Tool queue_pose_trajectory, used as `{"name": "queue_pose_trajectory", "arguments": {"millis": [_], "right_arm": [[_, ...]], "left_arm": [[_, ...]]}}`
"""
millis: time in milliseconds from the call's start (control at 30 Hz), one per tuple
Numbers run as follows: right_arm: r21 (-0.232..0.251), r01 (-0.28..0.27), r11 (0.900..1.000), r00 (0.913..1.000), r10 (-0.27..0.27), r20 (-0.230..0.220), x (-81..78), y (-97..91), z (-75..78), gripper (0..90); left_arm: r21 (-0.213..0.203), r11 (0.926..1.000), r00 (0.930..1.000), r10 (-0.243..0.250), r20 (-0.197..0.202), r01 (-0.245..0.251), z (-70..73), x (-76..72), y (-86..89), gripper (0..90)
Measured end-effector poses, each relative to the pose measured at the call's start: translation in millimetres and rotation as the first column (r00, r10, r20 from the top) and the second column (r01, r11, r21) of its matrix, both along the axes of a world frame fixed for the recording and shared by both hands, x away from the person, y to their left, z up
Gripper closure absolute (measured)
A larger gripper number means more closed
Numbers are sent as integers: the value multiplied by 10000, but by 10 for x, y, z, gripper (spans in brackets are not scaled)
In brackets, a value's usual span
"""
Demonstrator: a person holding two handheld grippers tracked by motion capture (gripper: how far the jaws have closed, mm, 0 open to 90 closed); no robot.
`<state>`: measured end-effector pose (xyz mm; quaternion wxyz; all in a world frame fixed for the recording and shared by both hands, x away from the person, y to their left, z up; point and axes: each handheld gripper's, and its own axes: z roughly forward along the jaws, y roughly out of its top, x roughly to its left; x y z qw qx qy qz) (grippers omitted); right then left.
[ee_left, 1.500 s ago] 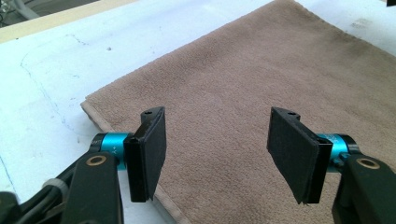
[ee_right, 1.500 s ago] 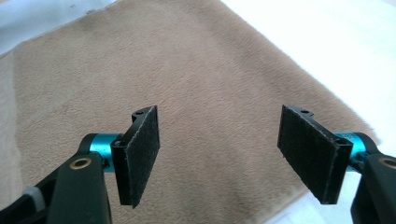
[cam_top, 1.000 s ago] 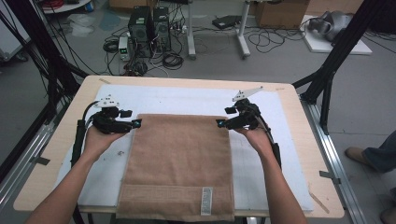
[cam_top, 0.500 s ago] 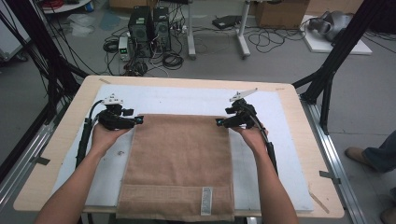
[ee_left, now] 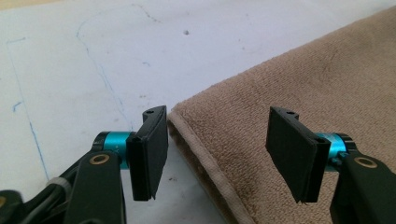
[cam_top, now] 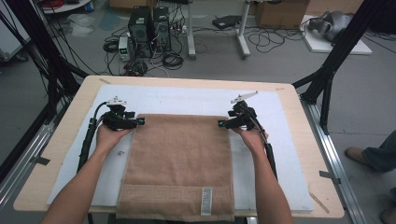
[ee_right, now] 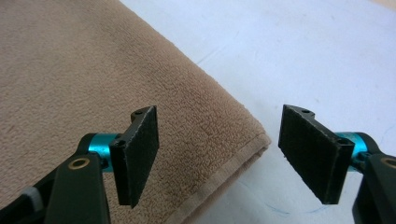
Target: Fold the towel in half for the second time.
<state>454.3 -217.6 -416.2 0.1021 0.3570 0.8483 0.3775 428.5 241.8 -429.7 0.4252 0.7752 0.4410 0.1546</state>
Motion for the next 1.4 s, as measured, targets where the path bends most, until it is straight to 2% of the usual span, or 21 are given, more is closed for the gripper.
{"name": "queue_pose_trajectory", "arguments": {"millis": [133, 300, 433, 500, 567, 633, 700, 767, 867, 1033, 1200, 1300, 1400], "right_arm": [[-93, 151, 9998, 9998, -152, -143, 18, 27, -62, 282], [-455, 300, 9985, 9991, -313, -274, 31, 65, -142, 283], [-564, 459, 9974, 9972, -491, -558, 32, 80, -212, 287], [-561, 551, 9969, 9970, -579, -507, 17, 79, -232, 297], [-606, 639, 9961, 9971, -662, -373, -2, 94, -237, 355], [-545, 537, 9971, 9973, -563, -465, -18, 119, -224, 480], [-399, 252, 9989, 9982, -273, -534, -26, 136, -221, 601], [-50, -16, 10000, 9959, 12, -905, -20, 126, -218, 733], [20, -129, 9999, 9953, 130, -962, -26, 129, -207, 772], [182, -252, 9995, 9968, 265, -751, -30, 105, -131, 793], [504, -171, 9986, 9994, 187, -305, -29, 44, -3, 795], [664, -130, 9977, 9997, 141, -174, -3, 24, 124, 795], [769, -187, 9969, 9996, 171, 208, 37, 29, 288, 795]], "left_arm": [[129, 9998, 9995, 156, -263, -153, -58, 21, -9, 396], [249, 9994, 9992, 241, -332, -233, -105, 41, -32, 411], [350, 9992, 9977, 202, -645, -180, -150, 49, -46, 428], [438, 9988, 9980, 228, -588, -203, -156, 47, -57, 438], [602, 9981, 9985, 149, -524, -117, -152, 44, -71, 474], [596, 9982, 9986, 116, -515, -85, -151, 39, -93, 548], [341, 9994, 9979, -27, -645, 49, -152, 41, -93, 631], [32, 9999, 9965, -120, -822, 123, -157, 46, -95, 745], [48, 9999, 9965, -137, -820, 141, -147, 36, -107, 811], [-141, 9999, 9990, -49, -454, 43, -96, 25, -100, 831], [-917, 9956, 9994, 225, 277, -198, 23, 17, -64, 834], [-1365, 9899, 9970, 480, 611, -393, 83, 17, -23, 834], [-1451, 9886, 9953, 513, 826, -390, 186, 44, -7, 834]]}}
